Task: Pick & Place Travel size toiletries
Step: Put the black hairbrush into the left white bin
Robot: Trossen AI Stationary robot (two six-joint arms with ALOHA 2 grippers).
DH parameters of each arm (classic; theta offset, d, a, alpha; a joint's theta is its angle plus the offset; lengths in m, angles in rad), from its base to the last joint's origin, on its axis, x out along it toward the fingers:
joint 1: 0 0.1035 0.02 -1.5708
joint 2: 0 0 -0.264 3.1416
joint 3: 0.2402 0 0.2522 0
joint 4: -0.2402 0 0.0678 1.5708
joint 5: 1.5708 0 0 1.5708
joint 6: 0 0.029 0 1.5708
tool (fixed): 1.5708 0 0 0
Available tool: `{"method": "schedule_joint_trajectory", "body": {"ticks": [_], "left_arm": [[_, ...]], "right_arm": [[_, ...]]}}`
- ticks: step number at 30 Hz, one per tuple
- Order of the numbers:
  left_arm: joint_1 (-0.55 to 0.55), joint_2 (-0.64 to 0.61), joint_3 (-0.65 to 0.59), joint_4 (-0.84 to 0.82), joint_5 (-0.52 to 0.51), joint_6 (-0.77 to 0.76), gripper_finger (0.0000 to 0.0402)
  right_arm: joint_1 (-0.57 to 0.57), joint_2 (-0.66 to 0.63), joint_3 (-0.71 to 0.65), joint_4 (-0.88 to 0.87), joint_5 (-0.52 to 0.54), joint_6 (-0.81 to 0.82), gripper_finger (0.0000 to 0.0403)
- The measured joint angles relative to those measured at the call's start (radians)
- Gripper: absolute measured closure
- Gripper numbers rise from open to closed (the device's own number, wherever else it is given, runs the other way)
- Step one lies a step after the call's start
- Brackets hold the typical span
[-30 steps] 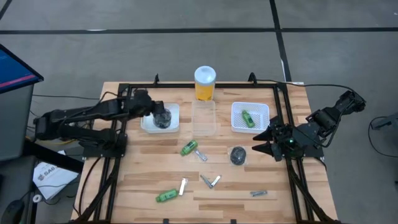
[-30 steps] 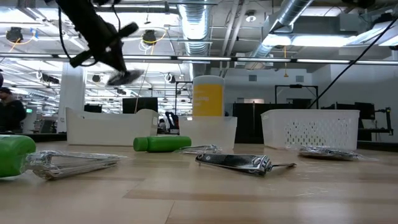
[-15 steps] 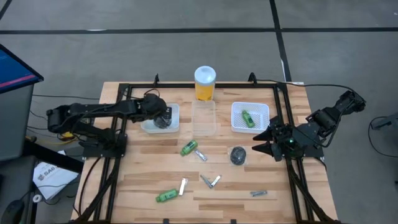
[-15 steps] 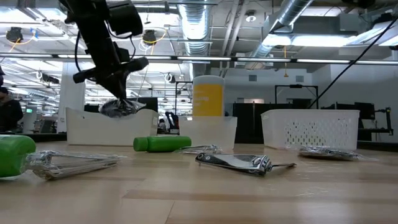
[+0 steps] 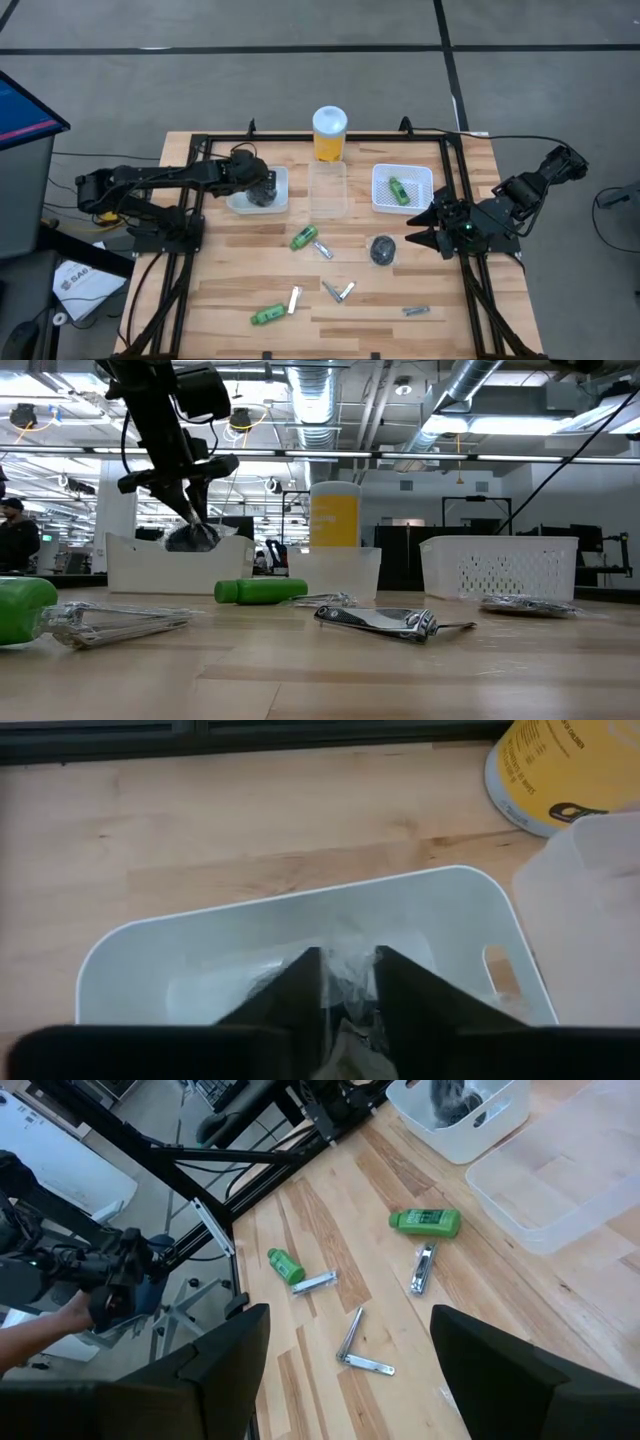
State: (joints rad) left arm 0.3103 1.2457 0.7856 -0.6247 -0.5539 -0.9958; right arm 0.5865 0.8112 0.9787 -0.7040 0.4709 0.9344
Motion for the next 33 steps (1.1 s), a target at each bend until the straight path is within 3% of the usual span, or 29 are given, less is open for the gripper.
{"method": "schedule_joint_trajectory", "body": {"ticks": [5,11,18,24,33], "left_arm": [[0.000,-0.021,0.000,0.007,0.001,0.030,0.0223],[-0.019,-0.135,0.000,0.074,0.100,0.054,0.0163],[-0.137,-0.328,0.000,0.156,0.208,0.121,0.0172],[-0.291,-0.480,0.000,0.153,0.217,0.135,0.0192],[-0.422,-0.534,0.000,0.151,0.209,0.131,0.0197]], "right_arm": [[0.000,0.000,0.000,0.000,0.000,0.000,0.0132],[0.000,0.000,0.000,-0.004,0.001,0.018,0.0132],[-0.003,0.025,0.000,-0.092,0.002,0.224,0.0132],[-0.027,0.112,0.000,-0.233,-0.007,0.420,0.0132],[-0.156,0.290,0.000,-0.394,-0.108,0.676,0.0132]]}}
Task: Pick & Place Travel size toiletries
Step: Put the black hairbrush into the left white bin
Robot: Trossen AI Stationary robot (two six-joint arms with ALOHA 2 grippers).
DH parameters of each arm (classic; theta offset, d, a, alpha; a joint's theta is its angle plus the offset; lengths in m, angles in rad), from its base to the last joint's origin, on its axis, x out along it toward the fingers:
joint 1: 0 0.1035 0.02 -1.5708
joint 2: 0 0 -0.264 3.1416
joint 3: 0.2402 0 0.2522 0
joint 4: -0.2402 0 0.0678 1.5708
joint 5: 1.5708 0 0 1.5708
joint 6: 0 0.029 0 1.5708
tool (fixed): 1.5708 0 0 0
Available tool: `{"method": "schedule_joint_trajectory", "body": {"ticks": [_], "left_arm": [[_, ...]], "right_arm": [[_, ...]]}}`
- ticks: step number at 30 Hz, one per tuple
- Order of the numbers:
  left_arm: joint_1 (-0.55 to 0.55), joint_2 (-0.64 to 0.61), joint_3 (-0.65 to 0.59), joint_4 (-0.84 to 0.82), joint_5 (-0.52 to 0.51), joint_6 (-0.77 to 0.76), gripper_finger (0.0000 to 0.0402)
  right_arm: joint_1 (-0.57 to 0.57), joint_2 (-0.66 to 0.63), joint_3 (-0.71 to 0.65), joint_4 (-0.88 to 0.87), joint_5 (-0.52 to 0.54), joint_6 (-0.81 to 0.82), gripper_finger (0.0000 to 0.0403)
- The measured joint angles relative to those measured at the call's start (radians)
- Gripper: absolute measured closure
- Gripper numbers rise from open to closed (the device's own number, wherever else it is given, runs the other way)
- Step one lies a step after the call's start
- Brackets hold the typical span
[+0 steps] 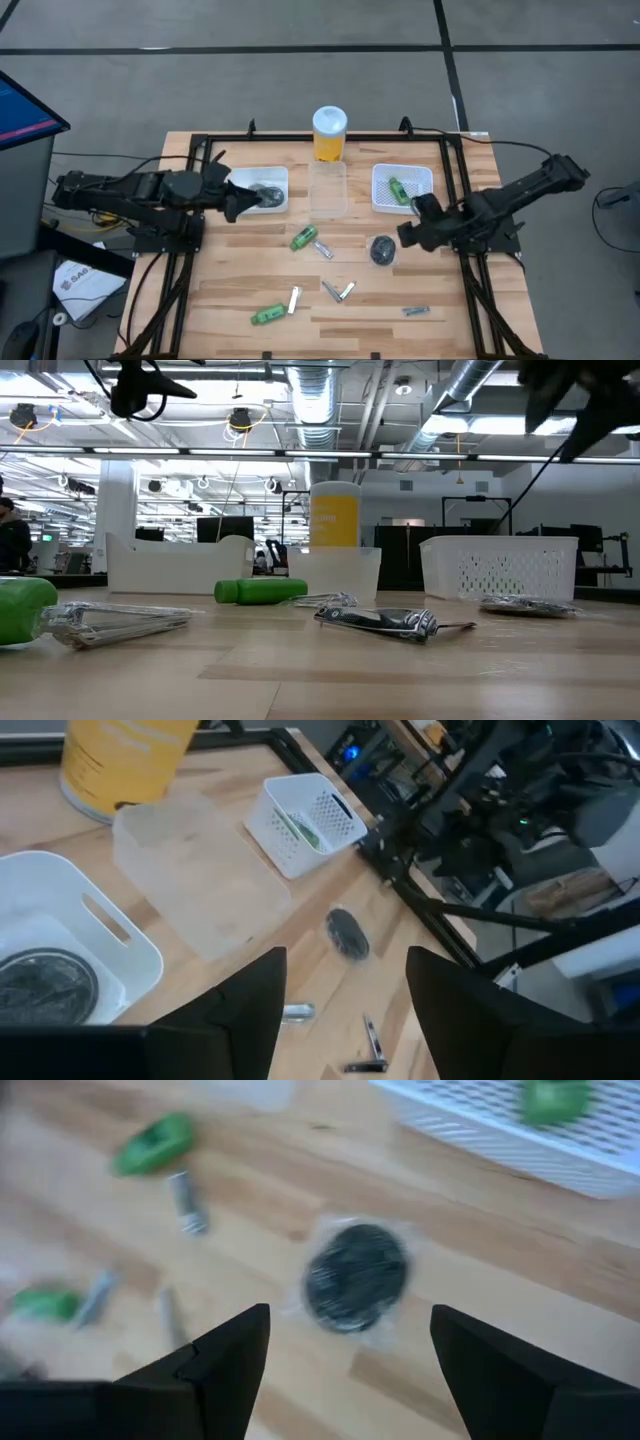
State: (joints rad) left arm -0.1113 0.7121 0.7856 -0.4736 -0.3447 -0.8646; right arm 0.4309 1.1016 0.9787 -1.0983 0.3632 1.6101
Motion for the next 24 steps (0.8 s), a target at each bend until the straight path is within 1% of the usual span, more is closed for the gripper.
{"method": "schedule_joint_trajectory", "body": {"ticks": [2,4,9,13,15,18,20,21,24], "left_arm": [[-0.006,0.006,0.000,-0.001,-0.003,0.005,0.0197],[-0.009,0.011,0.000,0.002,-0.004,0.013,0.0197],[-0.009,0.010,0.000,0.003,-0.004,0.018,0.0197],[-0.009,0.008,0.000,0.003,-0.003,0.019,0.0197],[-0.008,0.008,0.000,0.003,0.000,0.019,0.0197],[-0.008,0.008,0.000,0.004,0.015,0.019,0.0197],[-0.008,0.008,0.000,0.004,0.029,0.020,0.0197],[-0.008,0.008,0.000,0.003,0.031,0.021,0.0197],[-0.008,0.008,0.000,0.004,0.031,0.021,0.0197]], "right_arm": [[-0.036,0.040,0.000,-0.025,-0.012,0.027,0.0132],[-0.077,0.078,0.000,-0.022,-0.027,0.019,0.0132],[-0.191,0.172,0.000,0.042,-0.072,-0.084,0.0132],[-0.265,0.246,0.000,0.120,-0.143,-0.198,0.0132],[-0.291,0.279,-0.005,0.134,-0.181,-0.227,0.0132],[-0.317,0.312,-0.060,0.221,-0.254,-0.233,0.0132],[-0.324,0.315,-0.115,0.316,-0.286,-0.219,0.0132],[-0.325,0.314,-0.148,0.360,-0.293,-0.200,0.0132],[-0.335,0.314,-0.230,0.403,-0.300,-0.128,0.0132]]}}
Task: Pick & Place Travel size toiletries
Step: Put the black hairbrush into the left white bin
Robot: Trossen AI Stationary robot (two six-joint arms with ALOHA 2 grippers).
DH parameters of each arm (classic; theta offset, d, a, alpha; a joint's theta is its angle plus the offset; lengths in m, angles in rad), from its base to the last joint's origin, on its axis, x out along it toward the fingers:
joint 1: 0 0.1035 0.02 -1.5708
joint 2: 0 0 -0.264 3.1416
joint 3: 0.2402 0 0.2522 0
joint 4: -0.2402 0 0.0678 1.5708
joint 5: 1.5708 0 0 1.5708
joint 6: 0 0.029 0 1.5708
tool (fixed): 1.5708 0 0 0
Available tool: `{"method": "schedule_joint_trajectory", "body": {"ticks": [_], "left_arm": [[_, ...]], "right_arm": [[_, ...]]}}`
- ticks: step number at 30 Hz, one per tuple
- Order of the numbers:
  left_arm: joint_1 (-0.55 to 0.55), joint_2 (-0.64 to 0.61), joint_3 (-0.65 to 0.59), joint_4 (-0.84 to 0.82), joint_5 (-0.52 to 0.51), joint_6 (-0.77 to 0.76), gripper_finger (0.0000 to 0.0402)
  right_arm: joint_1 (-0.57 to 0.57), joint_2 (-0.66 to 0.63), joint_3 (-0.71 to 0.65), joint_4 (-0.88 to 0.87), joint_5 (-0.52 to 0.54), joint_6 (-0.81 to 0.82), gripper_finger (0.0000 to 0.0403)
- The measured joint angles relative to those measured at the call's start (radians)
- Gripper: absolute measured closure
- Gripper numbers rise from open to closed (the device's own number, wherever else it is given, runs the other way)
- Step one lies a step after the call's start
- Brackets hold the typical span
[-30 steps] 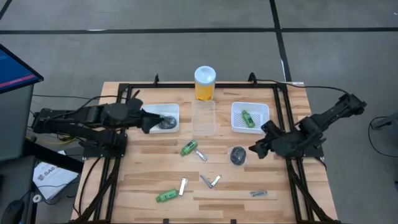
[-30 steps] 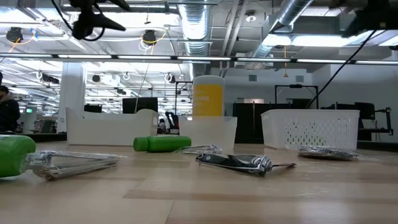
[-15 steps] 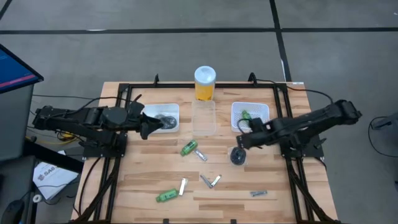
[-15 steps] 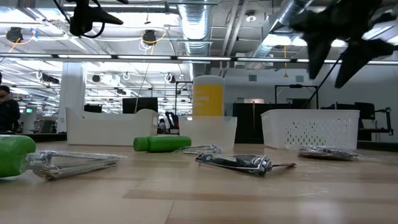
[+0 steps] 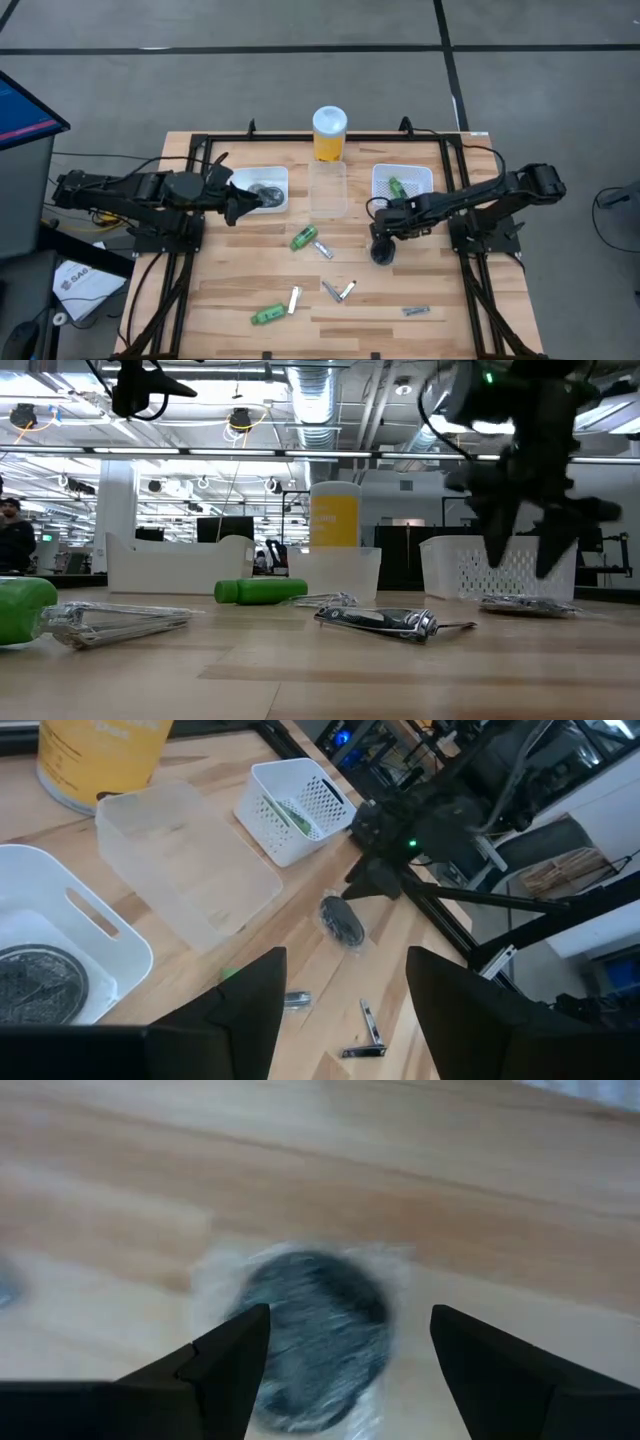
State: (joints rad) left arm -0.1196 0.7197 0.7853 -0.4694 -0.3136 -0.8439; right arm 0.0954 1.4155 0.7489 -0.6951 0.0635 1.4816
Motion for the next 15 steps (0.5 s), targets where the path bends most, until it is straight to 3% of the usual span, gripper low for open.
{"method": "schedule_joint_trajectory", "body": {"ticks": [9,15], "left_arm": [[0.000,0.000,0.000,0.005,0.000,0.001,0.0197],[0.000,0.000,0.000,0.010,0.001,0.000,0.0197]], "right_arm": [[-0.020,0.018,-0.066,0.160,0.001,0.038,0.0132],[-0.018,0.104,-0.060,0.151,0.006,0.045,0.0133]]}}
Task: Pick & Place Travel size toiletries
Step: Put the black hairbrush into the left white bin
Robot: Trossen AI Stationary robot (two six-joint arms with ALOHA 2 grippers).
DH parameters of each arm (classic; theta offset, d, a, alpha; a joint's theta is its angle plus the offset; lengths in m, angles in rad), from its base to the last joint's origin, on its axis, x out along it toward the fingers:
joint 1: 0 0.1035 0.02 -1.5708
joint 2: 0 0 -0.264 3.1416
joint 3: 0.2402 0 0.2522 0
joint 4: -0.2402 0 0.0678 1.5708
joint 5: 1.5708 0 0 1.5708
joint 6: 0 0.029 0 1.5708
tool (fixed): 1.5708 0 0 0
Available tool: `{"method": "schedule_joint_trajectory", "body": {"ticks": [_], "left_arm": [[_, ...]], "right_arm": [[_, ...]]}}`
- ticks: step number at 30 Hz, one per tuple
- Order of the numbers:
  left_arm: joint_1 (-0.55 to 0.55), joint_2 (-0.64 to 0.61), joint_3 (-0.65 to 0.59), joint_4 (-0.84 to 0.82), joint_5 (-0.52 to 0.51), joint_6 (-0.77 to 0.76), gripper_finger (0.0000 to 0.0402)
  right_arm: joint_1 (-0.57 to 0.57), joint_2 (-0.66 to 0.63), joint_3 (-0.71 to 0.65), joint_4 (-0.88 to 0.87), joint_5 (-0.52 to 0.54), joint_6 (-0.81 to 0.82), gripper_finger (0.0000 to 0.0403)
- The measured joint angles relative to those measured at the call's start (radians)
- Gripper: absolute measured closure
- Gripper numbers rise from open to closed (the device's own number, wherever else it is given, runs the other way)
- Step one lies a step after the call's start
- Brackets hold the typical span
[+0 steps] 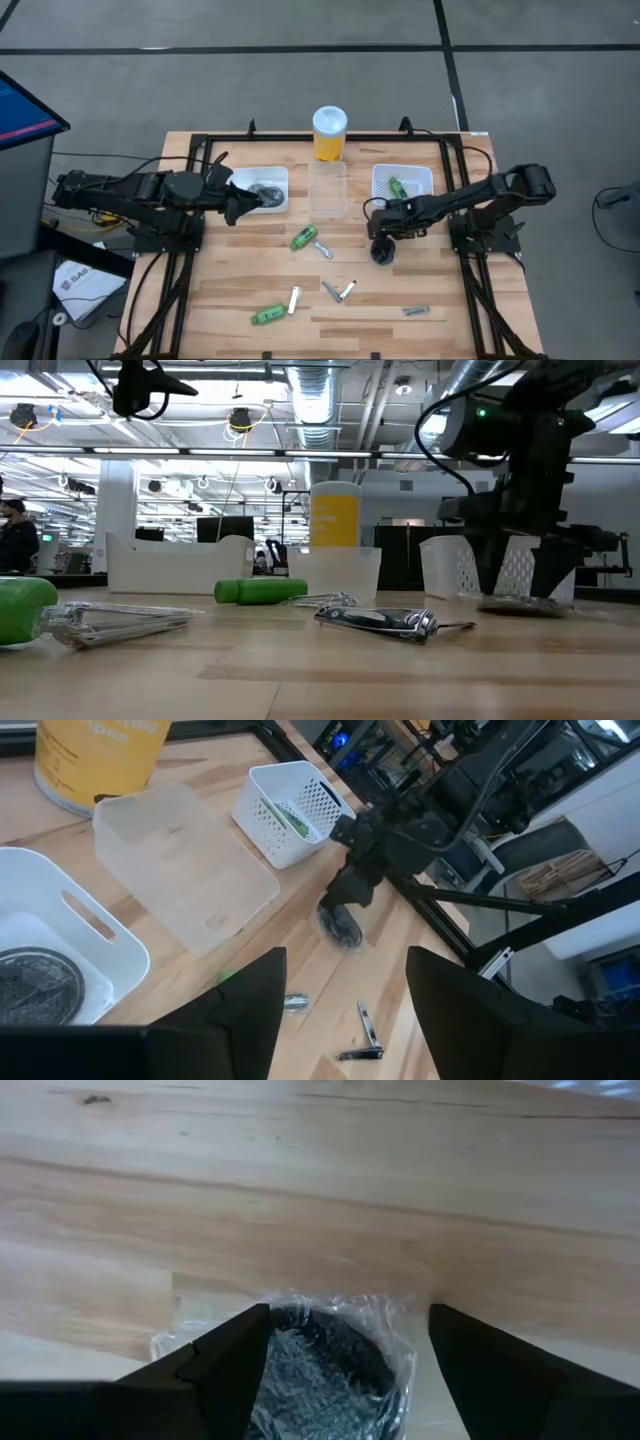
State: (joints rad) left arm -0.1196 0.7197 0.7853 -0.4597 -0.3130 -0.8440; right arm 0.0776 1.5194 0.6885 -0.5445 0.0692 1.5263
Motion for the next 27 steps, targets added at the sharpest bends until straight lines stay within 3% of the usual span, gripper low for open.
{"method": "schedule_joint_trajectory", "body": {"ticks": [6,20,27], "left_arm": [[0.000,0.000,0.000,0.007,0.000,-0.001,0.0197],[0.000,0.000,0.000,0.014,-0.002,-0.001,0.0197],[0.000,0.001,0.000,0.023,-0.031,-0.001,0.0197]], "right_arm": [[-0.002,0.033,0.029,-0.027,-0.013,-0.030,0.0150],[0.022,-0.002,0.033,-0.049,-0.031,-0.077,0.0383],[0.040,-0.085,0.032,-0.006,-0.028,-0.112,0.0400]]}}
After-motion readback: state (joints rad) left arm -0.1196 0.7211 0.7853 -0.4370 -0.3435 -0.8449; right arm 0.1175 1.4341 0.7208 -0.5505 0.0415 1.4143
